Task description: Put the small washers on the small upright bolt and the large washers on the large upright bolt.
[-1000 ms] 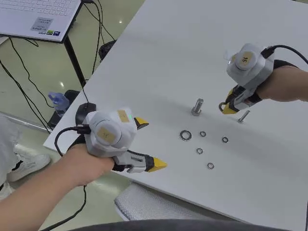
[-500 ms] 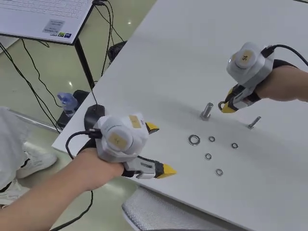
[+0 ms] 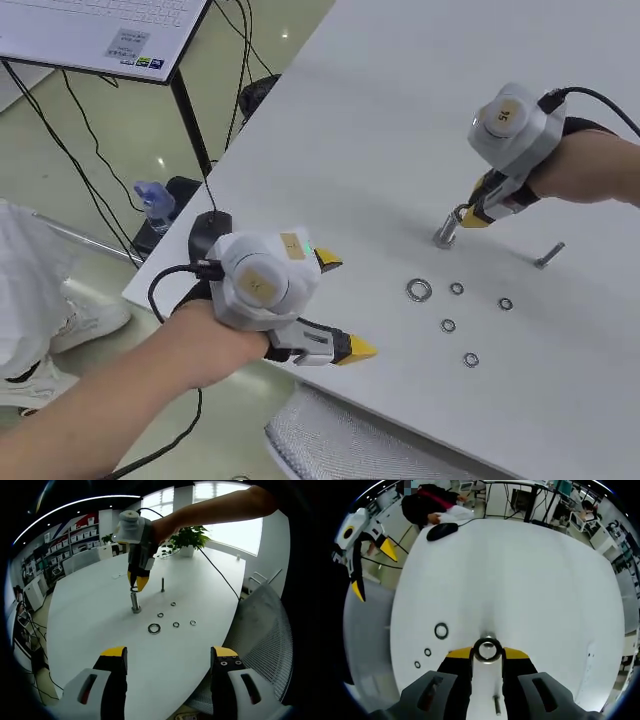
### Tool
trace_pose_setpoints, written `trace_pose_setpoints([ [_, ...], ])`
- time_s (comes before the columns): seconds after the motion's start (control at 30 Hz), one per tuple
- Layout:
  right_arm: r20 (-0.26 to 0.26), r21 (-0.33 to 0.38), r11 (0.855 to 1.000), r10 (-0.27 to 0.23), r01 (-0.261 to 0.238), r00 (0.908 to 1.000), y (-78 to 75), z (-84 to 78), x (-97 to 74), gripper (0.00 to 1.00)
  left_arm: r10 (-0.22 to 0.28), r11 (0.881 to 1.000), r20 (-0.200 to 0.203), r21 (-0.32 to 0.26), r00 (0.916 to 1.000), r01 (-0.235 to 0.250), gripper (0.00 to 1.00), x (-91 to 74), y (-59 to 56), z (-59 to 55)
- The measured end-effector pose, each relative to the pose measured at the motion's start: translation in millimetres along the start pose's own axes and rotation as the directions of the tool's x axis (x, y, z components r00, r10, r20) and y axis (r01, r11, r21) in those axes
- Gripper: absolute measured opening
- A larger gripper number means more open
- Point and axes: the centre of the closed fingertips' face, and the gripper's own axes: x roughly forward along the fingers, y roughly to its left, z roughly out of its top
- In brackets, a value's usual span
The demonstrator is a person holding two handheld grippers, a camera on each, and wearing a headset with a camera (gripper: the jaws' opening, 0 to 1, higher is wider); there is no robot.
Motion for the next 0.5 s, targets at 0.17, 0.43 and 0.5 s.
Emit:
trace_pose_setpoints([
  [0.17, -0.015, -0.018, 1.000, 0.003, -0.003, 0.9999, 1.1, 2.9, 4.3, 0.22, 0.000, 1.000, 0.001, -0.004, 1.0000, 0.000, 0.66, 0.5, 1.5, -0.9],
  [0.43, -0.044, -0.049, 0.999, 0.005, -0.007, 0.9990, -3.6, 3.6, 12.3, 0.22, 0.004, 1.000, 0.003, -0.018, 1.0000, -0.004, 0.66, -1.0, 5.4, -2.3],
  [0.5, -0.053, -0.056, 0.998, 0.006, -0.009, 0.9986, -6.6, 2.9, 16.8, 0.22, 0.005, 1.000, 0.002, -0.020, 1.0000, -0.005, 0.66, -1.3, 5.5, -2.8],
])
